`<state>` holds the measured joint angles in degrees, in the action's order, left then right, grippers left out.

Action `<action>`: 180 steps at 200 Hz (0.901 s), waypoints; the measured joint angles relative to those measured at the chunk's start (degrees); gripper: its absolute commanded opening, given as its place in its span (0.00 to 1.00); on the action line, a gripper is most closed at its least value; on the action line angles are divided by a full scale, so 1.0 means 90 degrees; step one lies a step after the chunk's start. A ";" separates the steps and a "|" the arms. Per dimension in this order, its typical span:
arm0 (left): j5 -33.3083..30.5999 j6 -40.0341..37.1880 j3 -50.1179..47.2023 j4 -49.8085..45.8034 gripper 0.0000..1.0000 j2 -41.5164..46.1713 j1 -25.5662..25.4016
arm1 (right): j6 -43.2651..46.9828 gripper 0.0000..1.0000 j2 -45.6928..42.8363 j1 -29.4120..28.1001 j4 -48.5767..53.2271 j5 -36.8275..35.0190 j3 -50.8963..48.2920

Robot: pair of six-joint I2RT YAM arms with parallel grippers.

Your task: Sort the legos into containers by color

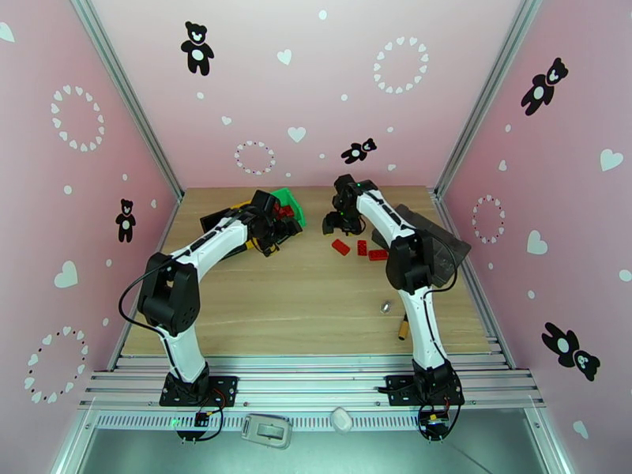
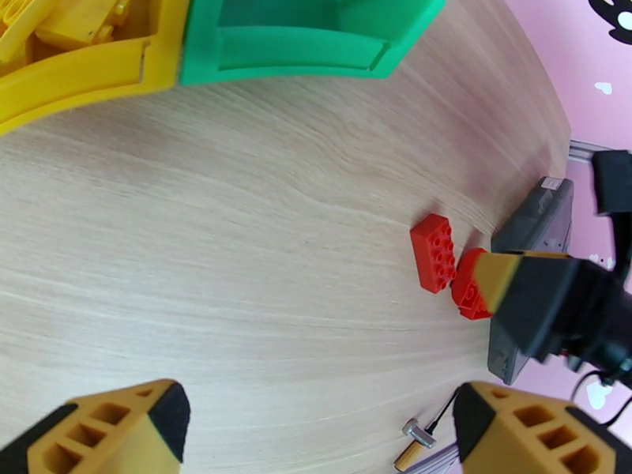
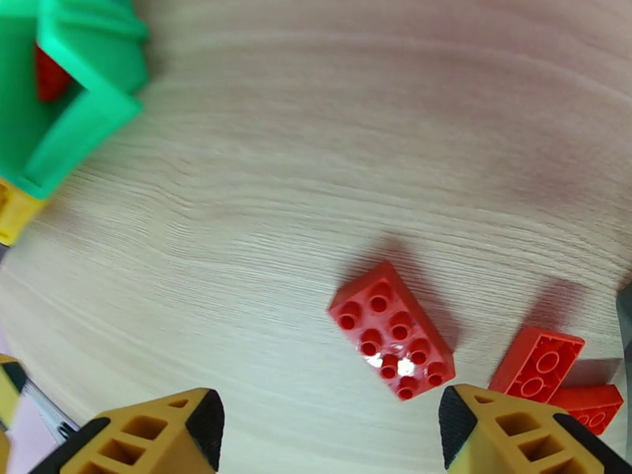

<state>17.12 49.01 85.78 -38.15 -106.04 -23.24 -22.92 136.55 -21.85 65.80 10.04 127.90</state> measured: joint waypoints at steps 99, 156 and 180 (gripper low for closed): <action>-0.0121 0.0019 0.0000 -0.0134 0.94 0.0000 0.0000 | 0.0117 0.75 0.0350 0.0012 -0.0068 0.0044 -0.0294; -0.0121 0.0019 0.0000 -0.0206 0.94 0.0000 0.0000 | 0.0092 0.66 0.0274 -0.0032 -0.0384 0.0022 -0.0903; -0.0121 0.0019 0.0000 -0.0206 0.93 0.0000 0.0000 | 0.0056 0.59 0.0233 -0.0087 -0.0440 -0.0102 -0.0969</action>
<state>16.03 49.19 85.78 -40.01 -106.04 -23.24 -22.41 138.65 -22.63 61.84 9.13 119.17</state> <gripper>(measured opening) 0.934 0.620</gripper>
